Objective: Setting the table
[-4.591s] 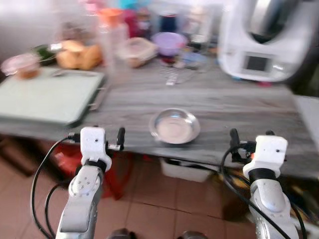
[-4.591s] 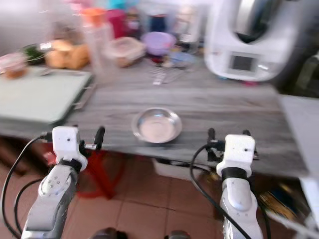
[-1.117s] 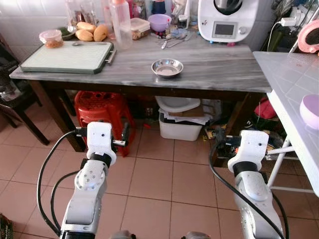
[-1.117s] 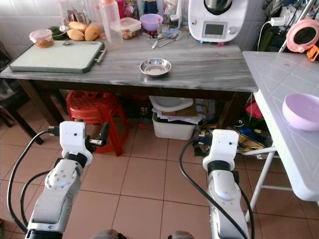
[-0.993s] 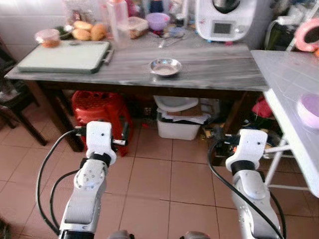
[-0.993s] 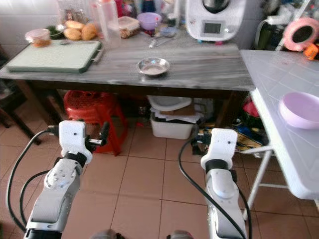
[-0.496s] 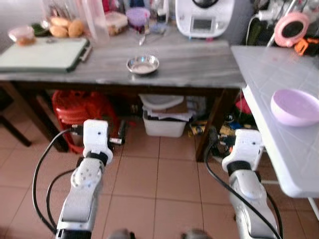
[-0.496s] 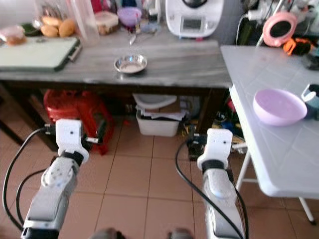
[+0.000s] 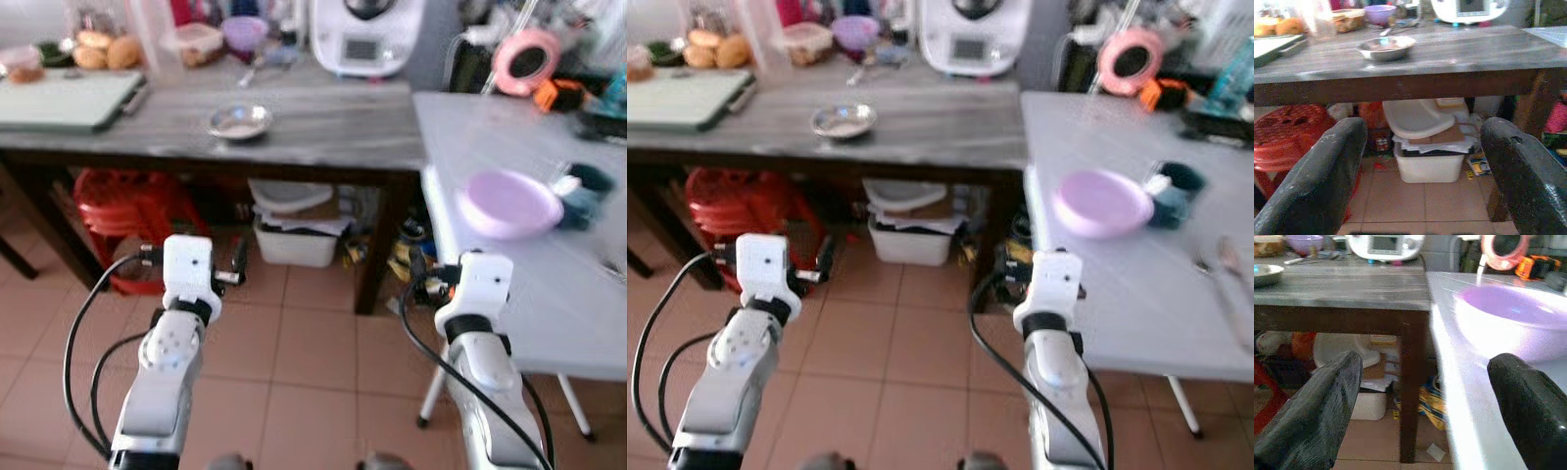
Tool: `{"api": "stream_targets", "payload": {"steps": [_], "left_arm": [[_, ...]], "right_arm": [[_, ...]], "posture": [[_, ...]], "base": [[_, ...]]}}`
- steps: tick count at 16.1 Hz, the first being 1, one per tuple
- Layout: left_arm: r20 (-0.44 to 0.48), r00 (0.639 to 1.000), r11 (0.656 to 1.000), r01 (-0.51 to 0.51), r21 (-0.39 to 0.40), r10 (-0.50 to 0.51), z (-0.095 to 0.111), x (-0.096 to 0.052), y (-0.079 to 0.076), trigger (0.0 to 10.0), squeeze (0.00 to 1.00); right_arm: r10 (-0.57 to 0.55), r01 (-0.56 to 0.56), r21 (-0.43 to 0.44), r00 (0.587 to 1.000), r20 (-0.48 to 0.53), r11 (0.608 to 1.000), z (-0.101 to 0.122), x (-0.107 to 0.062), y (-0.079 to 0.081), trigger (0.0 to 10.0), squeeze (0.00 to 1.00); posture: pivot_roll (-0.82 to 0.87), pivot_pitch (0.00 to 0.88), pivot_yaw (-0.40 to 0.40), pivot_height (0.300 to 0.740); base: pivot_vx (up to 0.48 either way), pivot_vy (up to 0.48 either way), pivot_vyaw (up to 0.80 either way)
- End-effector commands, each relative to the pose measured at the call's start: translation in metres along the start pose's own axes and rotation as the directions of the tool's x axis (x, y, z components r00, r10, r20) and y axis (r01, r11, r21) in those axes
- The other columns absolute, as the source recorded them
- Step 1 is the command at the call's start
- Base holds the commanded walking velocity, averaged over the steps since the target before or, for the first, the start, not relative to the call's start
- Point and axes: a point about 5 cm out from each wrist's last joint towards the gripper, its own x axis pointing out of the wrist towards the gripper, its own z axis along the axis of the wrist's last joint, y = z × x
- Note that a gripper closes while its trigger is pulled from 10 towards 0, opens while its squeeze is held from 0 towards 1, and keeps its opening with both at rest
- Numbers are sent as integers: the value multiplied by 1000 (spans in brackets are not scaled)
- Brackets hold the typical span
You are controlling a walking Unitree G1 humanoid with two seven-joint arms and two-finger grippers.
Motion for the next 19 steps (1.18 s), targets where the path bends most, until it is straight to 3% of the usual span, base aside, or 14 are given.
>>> {"api": "stream_targets", "payload": {"steps": [1, 6, 11, 15, 19], "left_arm": [[9, 1000, 1000, 25, -1, -25, 3, 1, -6, 10000, 0], [9, 1000, 1000, 28, -3, -28, 3, 2, -6, 10000, 0], [42, 999, 1000, 23, -15, -22, 6, 2, -6, 10000, 0], [67, 994, 996, 86, -35, -84, 10, 2, -11, 10000, 0], [69, 993, 994, 102, -45, -99, 11, 1, -13, 10000, 0]], "right_arm": [[-26, 26, -7, 1000, 12, 1000, 2, 0, -5, 10000, 0], [-22, 22, -12, 999, 26, 1000, 5, 4, -5, 10000, 0], [-16, 17, -13, 999, 30, 1000, 5, 4, -3, 10000, 0], [-7, 10, -45, 998, 68, 999, 12, 7, -2, 10000, 0], [12, -2, -84, 993, 118, 996, 23, 13, -2, 10000, 0]], "posture": [[-71, 0, 35, 740], [-69, 0, 33, 740], [-67, 0, 33, 740], [-78, 0, 42, 740], [-78, 0, 42, 740]], "base": [[0, -386, 0], [0, -378, 0], [0, 0, 0], [0, 0, 0], [264, 0, 0]]}}
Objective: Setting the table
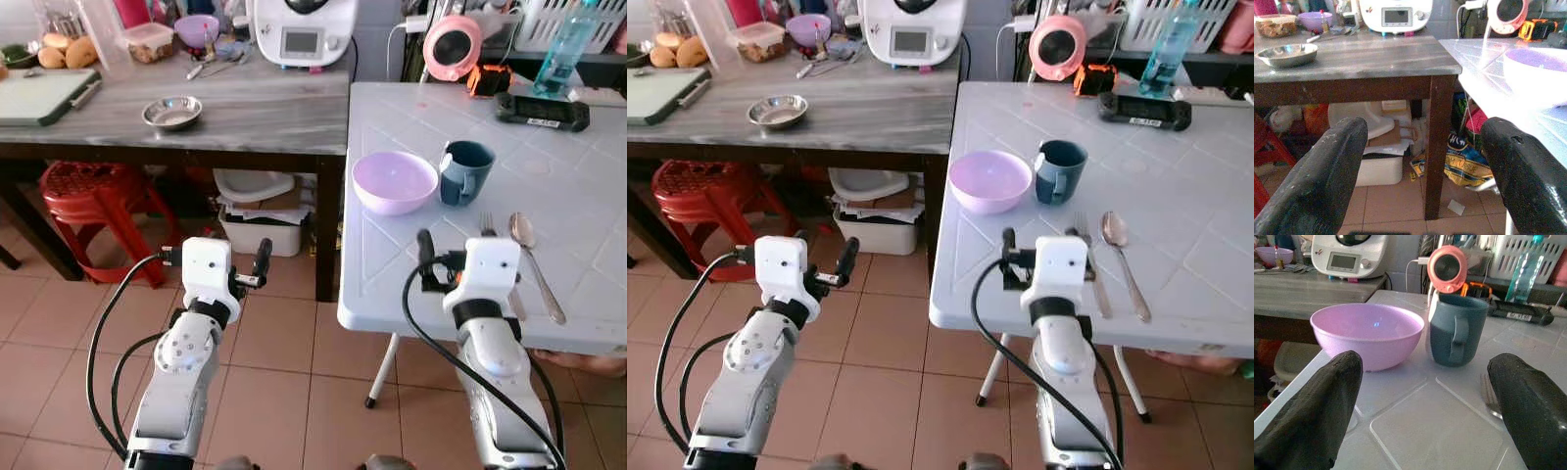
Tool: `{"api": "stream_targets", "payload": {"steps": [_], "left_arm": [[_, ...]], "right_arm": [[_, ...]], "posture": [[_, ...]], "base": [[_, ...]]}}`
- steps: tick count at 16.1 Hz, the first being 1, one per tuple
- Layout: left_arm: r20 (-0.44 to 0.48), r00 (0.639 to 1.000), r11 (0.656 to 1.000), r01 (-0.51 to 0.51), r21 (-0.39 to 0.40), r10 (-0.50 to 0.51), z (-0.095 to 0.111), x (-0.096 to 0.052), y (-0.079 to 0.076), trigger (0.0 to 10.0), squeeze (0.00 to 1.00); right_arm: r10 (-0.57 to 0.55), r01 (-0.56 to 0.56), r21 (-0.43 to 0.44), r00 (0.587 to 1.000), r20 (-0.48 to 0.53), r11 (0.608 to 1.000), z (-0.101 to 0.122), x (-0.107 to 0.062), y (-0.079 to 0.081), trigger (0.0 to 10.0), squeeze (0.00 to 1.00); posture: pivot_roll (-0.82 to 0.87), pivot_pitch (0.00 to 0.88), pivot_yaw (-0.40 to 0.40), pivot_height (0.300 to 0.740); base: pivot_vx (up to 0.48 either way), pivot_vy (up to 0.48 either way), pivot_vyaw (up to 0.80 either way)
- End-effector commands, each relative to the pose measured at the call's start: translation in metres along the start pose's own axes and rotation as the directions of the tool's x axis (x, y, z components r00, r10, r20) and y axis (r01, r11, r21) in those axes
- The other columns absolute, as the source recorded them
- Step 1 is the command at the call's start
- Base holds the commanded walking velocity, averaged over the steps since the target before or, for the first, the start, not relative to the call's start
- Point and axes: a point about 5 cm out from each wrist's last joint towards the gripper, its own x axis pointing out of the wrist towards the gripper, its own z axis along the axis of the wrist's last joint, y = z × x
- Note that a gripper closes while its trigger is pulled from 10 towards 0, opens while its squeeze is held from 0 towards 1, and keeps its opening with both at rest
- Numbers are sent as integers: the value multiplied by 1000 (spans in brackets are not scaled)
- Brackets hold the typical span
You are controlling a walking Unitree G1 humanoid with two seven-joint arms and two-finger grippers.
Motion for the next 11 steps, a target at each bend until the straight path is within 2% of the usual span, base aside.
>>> {"api": "stream_targets", "payload": {"steps": [1, 3, 6, 9, 11], "left_arm": [[22, 1000, 1000, 4, 1, -4, 5, 0, 0, 10000, 0], [21, 1000, 1000, 5, 0, -5, 5, -1, 0, 10000, 0], [20, 1000, 1000, 9, -1, -9, 4, -1, -1, 10000, 0], [16, 999, 999, 33, -5, -33, 3, 0, -2, 10000, 0], [19, 999, 999, 35, -3, -35, 4, 0, -2, 10000, 0]], "right_arm": [[8, -8, -5, 999, 33, 1000, 7, 3, 1, 10000, 0], [9, -9, -4, 999, 39, 1000, 9, 2, 2, 10000, 0], [10, -10, -4, 999, 42, 1000, 9, 2, 2, 10000, 0], [27, -20, -77, 996, 86, 997, 15, 4, 1, 10000, 0], [24, -16, -84, 995, 98, 996, 19, 6, 1, 10000, 0]], "posture": [[-76, 0, 40, 740], [-76, 0, 42, 740], [-79, 0, 43, 740], [-84, 0, 46, 740], [-84, 0, 45, 740]], "base": [[262, 0, 0], [257, 0, 0], [80, 0, 0], [247, 0, 0], [281, 0, 0]]}}
